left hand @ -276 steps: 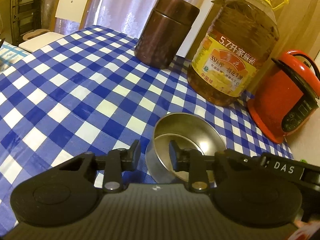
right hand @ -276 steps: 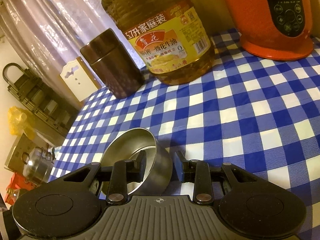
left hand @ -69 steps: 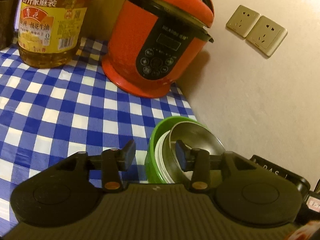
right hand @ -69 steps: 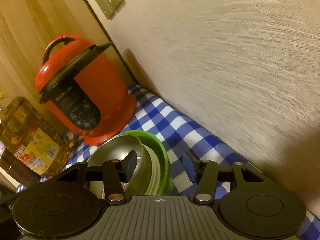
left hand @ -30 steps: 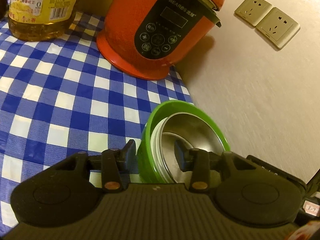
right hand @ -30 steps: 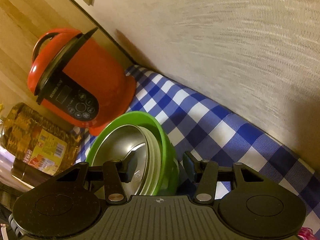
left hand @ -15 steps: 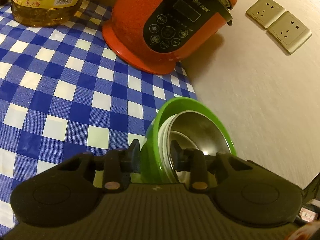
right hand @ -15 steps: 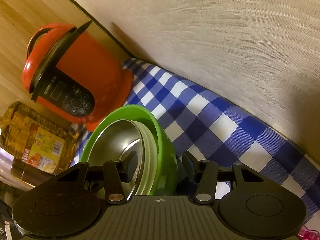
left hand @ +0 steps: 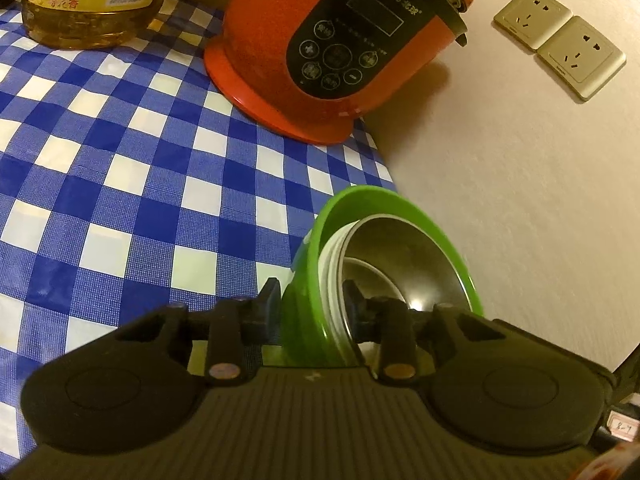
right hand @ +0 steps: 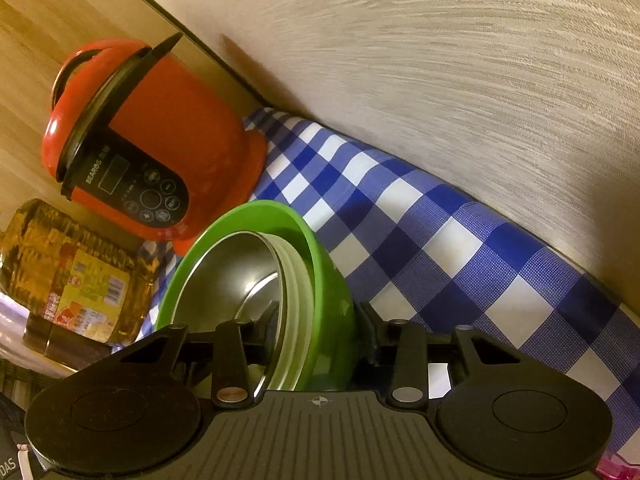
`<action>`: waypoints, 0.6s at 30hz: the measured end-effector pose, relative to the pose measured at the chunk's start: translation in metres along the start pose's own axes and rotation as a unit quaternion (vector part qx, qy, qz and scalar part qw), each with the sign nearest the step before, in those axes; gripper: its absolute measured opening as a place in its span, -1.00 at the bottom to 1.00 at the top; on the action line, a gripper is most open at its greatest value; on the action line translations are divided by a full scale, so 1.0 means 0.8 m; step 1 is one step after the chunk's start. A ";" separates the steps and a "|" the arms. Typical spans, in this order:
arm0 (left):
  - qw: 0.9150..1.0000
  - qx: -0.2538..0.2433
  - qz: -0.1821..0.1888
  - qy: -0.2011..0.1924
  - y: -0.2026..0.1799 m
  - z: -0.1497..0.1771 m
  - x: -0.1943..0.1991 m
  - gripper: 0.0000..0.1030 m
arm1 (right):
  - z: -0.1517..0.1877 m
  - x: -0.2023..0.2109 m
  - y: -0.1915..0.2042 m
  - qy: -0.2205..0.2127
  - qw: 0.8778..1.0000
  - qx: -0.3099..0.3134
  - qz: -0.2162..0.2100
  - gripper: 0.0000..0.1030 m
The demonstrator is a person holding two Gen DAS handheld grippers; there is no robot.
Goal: Organize plates and bowls
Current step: 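Close both grippers on the green bowl rim and lift the stack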
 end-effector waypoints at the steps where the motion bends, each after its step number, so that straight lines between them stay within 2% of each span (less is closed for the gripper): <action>1: 1.000 -0.001 -0.002 0.000 -0.001 0.000 0.000 -0.43 | 0.000 0.000 0.000 0.000 1.000 0.000 0.000 -0.22; 18: 1.000 -0.007 -0.026 -0.003 -0.005 0.006 0.025 -0.44 | 0.007 0.007 0.005 0.010 1.000 0.002 -0.004 -0.27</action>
Point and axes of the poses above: each gripper's, at about its wrist camera, not at the fingertips, and x roughly against the way its jaws point, y to its left, z to its underside, the point moved 9 cm from there along -x, roughly the way its jaws point, and after that the axes turned 15 degrees about z, right-handed, at the moved point
